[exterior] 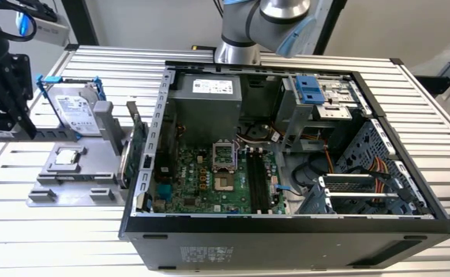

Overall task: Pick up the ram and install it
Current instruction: 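Pick up the ram and move it above insertion slot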

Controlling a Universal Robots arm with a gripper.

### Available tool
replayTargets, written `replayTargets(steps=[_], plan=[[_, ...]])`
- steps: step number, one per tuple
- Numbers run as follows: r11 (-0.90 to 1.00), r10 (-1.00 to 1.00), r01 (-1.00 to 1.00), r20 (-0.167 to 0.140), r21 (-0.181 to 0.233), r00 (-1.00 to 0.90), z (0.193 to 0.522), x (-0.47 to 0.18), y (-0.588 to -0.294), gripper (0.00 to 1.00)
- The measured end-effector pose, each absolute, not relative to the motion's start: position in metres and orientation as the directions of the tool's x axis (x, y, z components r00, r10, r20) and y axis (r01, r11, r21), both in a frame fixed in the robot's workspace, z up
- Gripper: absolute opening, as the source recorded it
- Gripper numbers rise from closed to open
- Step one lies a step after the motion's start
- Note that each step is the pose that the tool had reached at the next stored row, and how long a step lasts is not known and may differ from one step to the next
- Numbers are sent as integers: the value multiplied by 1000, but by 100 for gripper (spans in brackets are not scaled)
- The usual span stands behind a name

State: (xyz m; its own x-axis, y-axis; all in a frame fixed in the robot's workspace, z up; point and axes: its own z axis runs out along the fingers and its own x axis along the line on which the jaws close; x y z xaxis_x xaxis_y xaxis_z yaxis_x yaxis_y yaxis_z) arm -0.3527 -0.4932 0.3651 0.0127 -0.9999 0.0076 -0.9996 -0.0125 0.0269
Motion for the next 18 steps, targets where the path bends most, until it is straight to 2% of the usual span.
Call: replayTargets(steps=[18], plan=[[-12,-1000,-1000,8,27,13,376,-353,-493,0]])
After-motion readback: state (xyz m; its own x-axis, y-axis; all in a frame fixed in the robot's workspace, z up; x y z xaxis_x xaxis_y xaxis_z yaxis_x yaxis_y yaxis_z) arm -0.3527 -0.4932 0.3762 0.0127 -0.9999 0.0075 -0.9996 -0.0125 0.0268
